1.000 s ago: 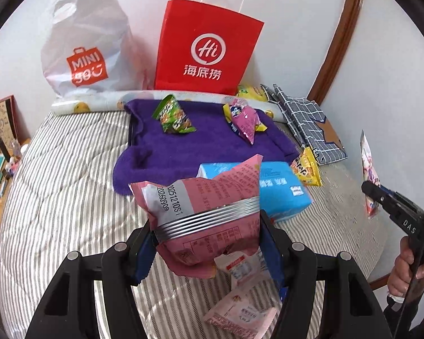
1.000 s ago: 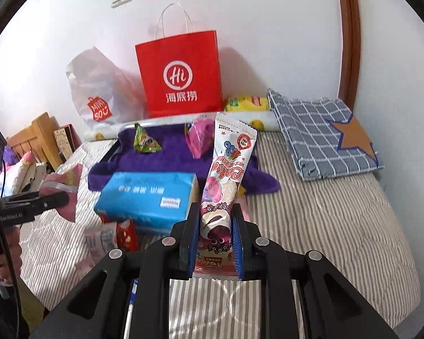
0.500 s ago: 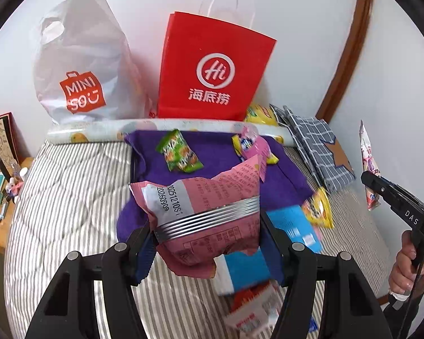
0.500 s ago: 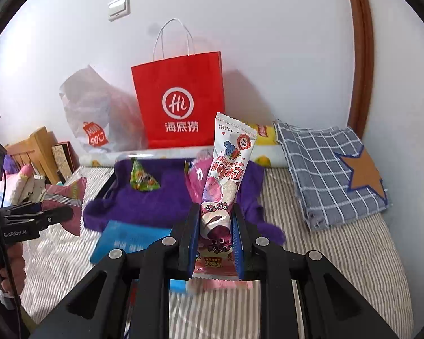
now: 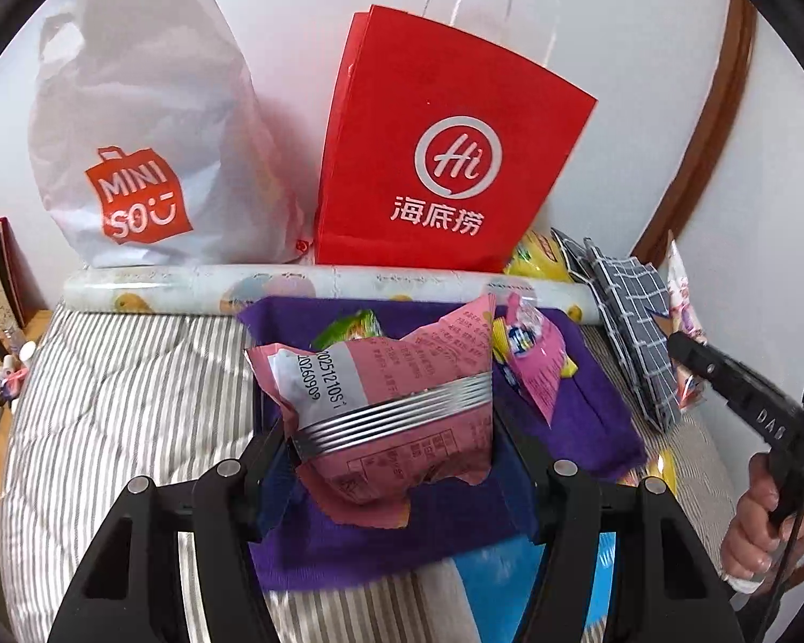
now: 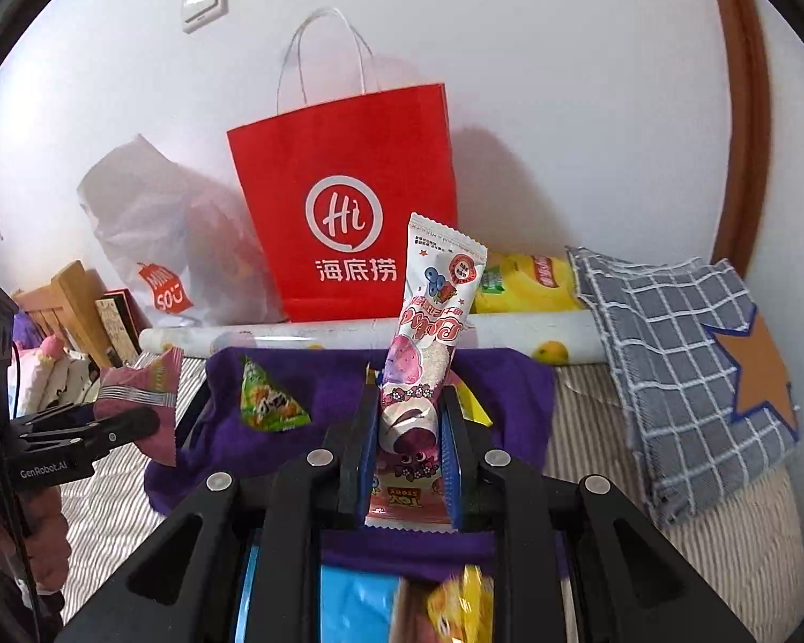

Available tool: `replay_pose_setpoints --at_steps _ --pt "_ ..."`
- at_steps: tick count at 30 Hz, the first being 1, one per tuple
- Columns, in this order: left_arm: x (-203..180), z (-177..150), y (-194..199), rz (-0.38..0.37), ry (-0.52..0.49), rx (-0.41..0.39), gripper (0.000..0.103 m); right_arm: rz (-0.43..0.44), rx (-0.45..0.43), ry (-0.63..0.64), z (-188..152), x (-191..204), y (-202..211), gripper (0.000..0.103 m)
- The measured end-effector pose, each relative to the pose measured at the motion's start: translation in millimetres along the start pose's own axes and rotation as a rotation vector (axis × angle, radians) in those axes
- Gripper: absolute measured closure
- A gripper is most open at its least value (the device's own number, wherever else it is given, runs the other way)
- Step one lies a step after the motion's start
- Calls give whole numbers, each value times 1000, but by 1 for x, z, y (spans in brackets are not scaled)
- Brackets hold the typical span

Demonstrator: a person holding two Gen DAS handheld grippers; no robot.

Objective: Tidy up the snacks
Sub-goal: 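Carry the wafer pack and candy stick packet over the purple towel with both tools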

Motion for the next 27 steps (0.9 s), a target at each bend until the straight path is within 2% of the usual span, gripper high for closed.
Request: replay_pose_setpoints --at_steps 4,10,19,27 --pt "9 2 -22 4 22 15 40 3 41 0 -7 -1 -27 82" --pt "26 -16 -47 24 61 62 40 -13 118 4 -30 -13 -51 82" --pt "25 -31 -56 25 51 85 40 -51 190 11 -49 -23 -66 82" --pt "18 -34 -59 19 38 88 40 -43 197 28 -52 -17 -66 82"
Point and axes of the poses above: each gripper's, at about its wrist camera, not at the fingertips, and y roughly against the way its jaws point, x to its left, z to its top, the point moved 4 cm from there along -y, roughly the way its jaws point, and after that the axes turned 4 degrees about -y, right-handed, at the moved point
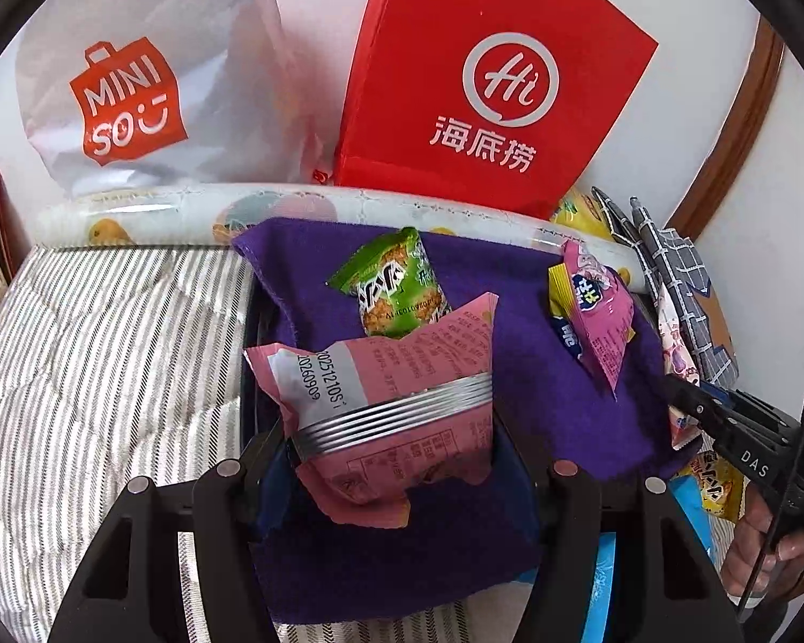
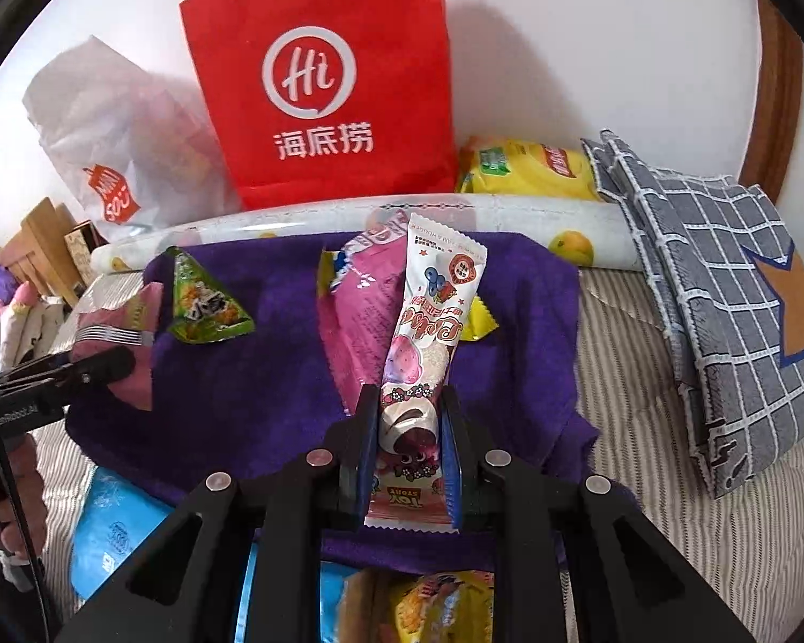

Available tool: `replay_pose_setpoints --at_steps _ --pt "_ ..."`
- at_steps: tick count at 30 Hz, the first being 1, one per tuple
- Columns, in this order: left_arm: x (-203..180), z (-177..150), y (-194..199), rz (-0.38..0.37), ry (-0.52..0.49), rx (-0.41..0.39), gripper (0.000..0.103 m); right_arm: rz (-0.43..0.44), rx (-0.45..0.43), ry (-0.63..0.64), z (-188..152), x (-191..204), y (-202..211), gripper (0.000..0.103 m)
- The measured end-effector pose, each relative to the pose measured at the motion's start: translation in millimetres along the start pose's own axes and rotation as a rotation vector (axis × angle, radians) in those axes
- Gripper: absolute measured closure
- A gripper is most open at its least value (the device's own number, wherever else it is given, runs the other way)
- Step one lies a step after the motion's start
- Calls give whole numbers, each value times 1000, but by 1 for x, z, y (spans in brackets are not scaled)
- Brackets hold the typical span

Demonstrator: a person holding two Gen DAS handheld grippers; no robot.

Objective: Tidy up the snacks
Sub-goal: 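Carry the wafer pack and candy stick packet over the purple towel with both tools, then open both tools to release the packets onto the purple towel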

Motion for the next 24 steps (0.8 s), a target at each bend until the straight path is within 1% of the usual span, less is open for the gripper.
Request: replay_pose_setpoints --at_steps 4,12,14,16,18,20,21,22,24 --pt "0 -3 -5 -11 11 25 40 -12 18 -3 -1 0 -4 82" --pt "-1 -5 -8 -11 15 38 40 -27 24 0 -2 0 -7 80" --pt "-2 -5 -9 -10 15 43 40 -22 14 2 -1 0 -5 74" --pt "-3 -5 -9 -10 13 43 40 -17 0 5 0 0 -1 64" --pt "-4 -5 -9 -10 10 43 40 -14 -13 7 1 1 2 61" --pt "-4 -5 -10 -11 12 45 40 -11 -27 7 1 2 5 56" --pt "-4 -5 -10 -13 14 48 40 -10 -36 7 1 2 7 50" --pt "-4 -5 -11 -15 16 52 40 -8 -47 9 2 3 9 48" --pt "-4 -5 -13 -22 18 59 40 -3 -55 14 2 5 12 45"
Point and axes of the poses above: each gripper's, at about its wrist camera, not at the fingertips, and y roughly against the way its jaws point, x to its left, z to its top, the point moved 4 cm from there along -y, roughly the way its jaws point, and after that the axes turned 4 degrees about -y, right-handed, at the moved point
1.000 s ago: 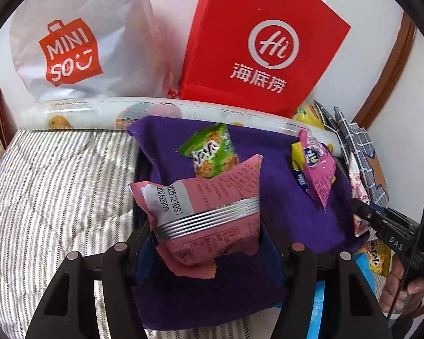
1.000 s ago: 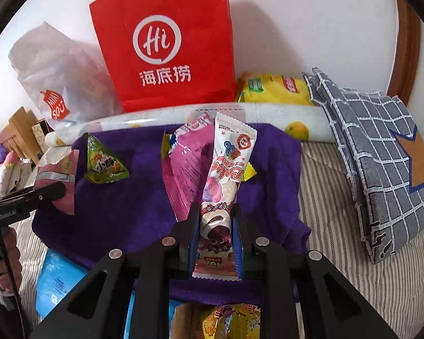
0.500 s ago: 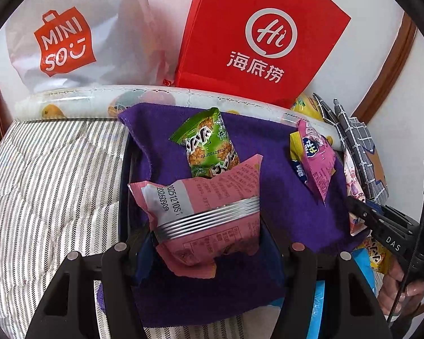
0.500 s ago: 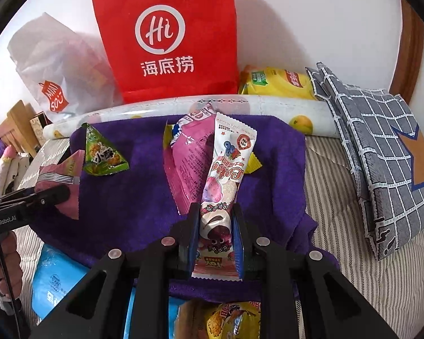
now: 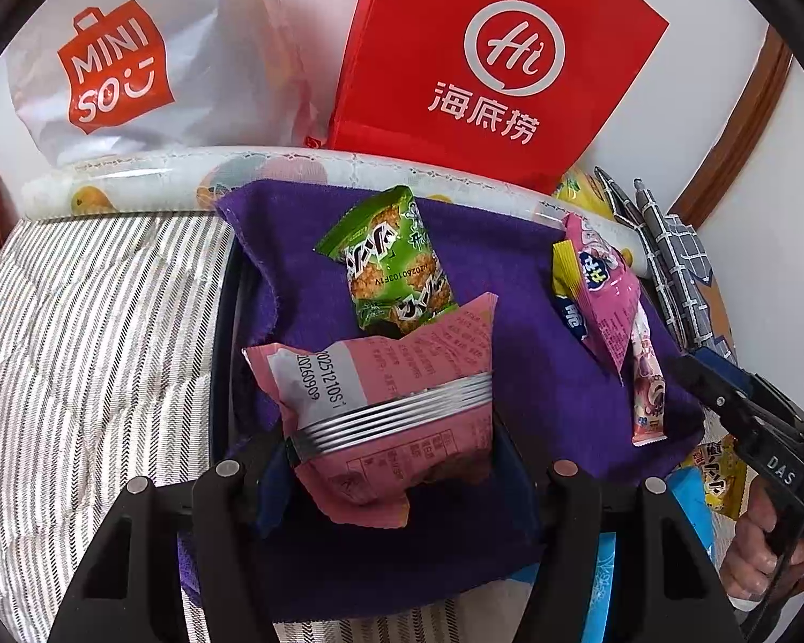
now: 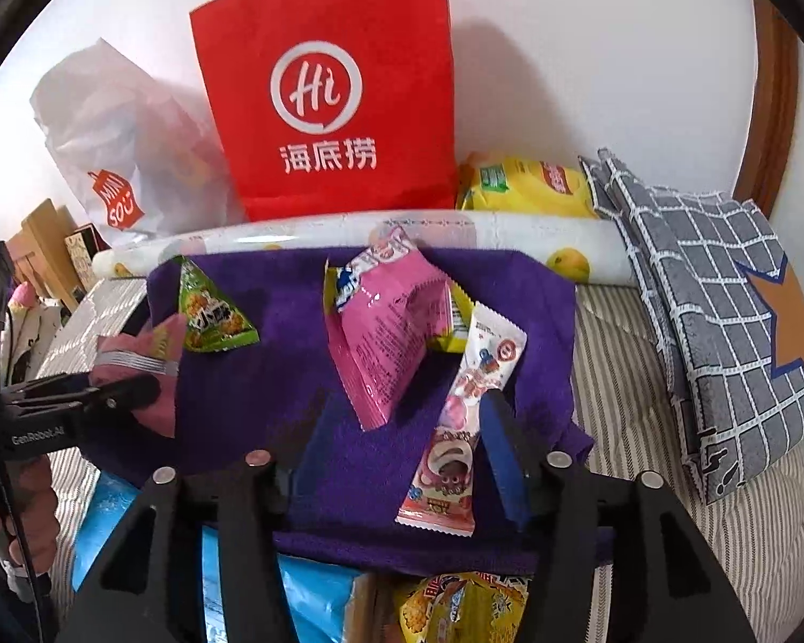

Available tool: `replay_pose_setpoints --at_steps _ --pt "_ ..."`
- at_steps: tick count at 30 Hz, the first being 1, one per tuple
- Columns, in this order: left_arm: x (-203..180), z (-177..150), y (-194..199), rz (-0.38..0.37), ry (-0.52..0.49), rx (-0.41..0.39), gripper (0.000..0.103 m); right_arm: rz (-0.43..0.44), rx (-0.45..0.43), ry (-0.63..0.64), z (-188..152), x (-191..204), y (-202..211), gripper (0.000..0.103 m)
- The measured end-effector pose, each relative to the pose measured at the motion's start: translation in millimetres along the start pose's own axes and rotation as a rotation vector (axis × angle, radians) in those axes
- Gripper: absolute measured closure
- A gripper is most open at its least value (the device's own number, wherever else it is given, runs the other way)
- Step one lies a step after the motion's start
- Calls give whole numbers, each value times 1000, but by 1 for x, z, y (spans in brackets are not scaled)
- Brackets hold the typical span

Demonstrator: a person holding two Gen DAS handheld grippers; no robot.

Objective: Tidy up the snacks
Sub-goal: 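Open both tools to release the packets onto the purple towel, then move both tools back toward the remaining snacks beside the tissue box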

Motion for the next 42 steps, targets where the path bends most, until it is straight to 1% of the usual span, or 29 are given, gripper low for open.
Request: replay_pose_setpoints --at_steps 3,6,7,9,12,14,16,19,21,25,27,31,33,35,38,40,42 --pt "-2 0 -1 -7 -4 8 39 10 -11 4 0 3 3 39" --pt "-2 1 0 -2 -6 0 29 14 -18 11 0 7 4 30" --pt "-3 1 1 -8 -4 -6 25 16 -21 14 0 8 5 29" --pt "-4 3 4 -24 -6 -13 21 24 -21 18 0 10 5 28" --pt "-5 4 8 -4 -13 -32 19 29 -21 18 0 12 5 23" --pt "-5 5 9 17 -16 -34 19 13 -24 18 0 13 6 22" --pt "-4 5 9 31 -12 -29 19 -7 -32 17 1 13 8 18" --pt "-4 6 11 21 -9 -31 19 -49 -38 7 2 12 9 14" --pt "-4 6 13 37 -8 -36 19 -64 -42 6 3 11 11 14" --pt "-6 8 19 66 -19 -48 18 -25 -91 45 5 18 22 14" --pt "-7 9 22 53 -24 -59 18 -18 -110 53 5 21 30 14" --pt "-9 9 28 5 -24 -73 18 -32 -101 45 2 24 47 14" --pt "-10 10 36 -27 -24 -106 18 -46 -113 61 -1 26 59 14" --pt "-13 12 44 -35 -33 -127 18 -74 -131 61 -5 26 73 14" --pt "-17 14 57 -41 -44 -163 18 -69 -138 18 -12 21 93 14" --pt "-18 13 65 -38 -42 -160 18 -46 -133 -19 -19 13 105 14" --pt "-20 7 75 -59 -35 -154 18 -50 -132 -51 -26 5 115 14"
Point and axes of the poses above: each gripper's, at about its wrist camera, not at the fingertips, and y roughly against the way its jaws point, x to its left, z to its top, the point moved 4 cm from there along -y, roughly the way its jaws point, and after that the axes turned 4 degrees about -y, right-handed, at the moved point
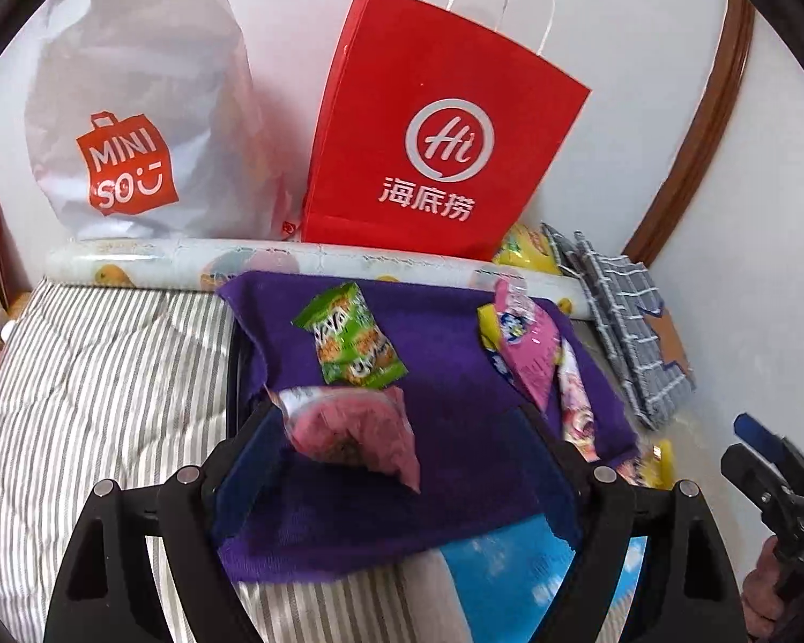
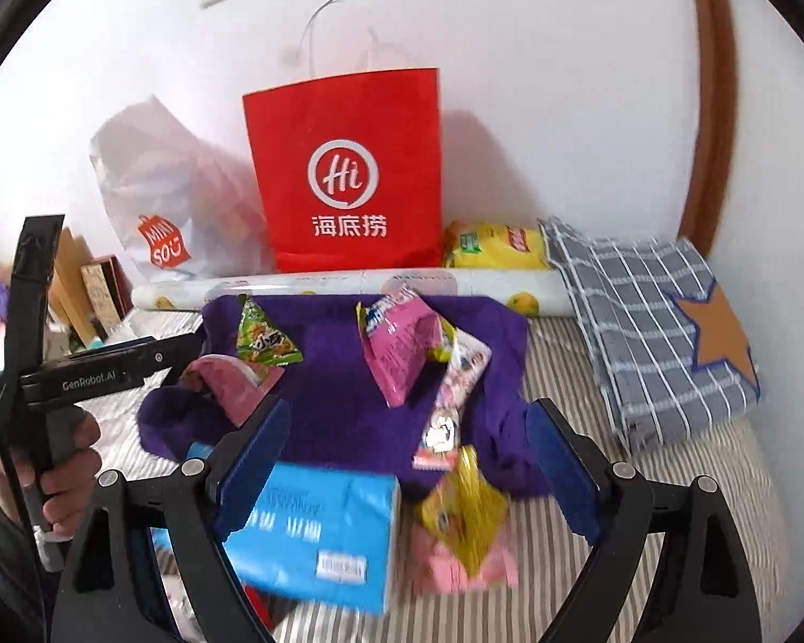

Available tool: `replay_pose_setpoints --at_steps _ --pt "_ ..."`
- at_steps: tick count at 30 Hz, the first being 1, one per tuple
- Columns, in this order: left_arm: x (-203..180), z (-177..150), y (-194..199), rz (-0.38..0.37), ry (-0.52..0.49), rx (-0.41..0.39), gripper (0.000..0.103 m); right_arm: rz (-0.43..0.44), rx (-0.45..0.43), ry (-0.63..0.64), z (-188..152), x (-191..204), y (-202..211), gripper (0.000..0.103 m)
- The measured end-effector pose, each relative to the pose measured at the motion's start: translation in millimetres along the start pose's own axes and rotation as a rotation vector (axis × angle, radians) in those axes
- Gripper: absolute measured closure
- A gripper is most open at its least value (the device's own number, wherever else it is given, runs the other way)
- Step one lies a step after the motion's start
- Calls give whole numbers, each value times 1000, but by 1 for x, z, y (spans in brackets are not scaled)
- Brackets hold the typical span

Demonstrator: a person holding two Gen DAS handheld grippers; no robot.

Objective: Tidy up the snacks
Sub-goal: 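Move both tools back toward the remaining snacks beside the tissue box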

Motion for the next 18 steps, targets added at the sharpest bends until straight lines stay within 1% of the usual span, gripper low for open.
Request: replay_pose_setpoints --at_steps 3,7,10,12,16,18 --pt "-2 -9 15 -14 3 13 18 -28 -1 -29 -13 -15 14 14" --pt "2 -24 40 -10 5 2 18 -44 21 -46 -34 -26 15 13" --pt "7 -38 48 -1 15 16 18 -52 45 -47 -50 -28 11 14" --pt "11 -50 51 5 28 27 18 -53 53 -48 -61 -29 11 14" --pt "17 -67 54 25 41 52 18 -15 75 -65 -81 -26 11 14" --pt "17 -74 56 25 37 63 18 -21 83 -61 -90 -25 10 14"
Point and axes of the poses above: each gripper's, at about its wrist camera, not at the fingertips, and y roughly against the way its jaws point, x to its left, z to its top, the point moved 4 cm from there along -y, roughly the way its jaws point, and after that the axes turned 4 degrees about -y, right-handed, at the moved point
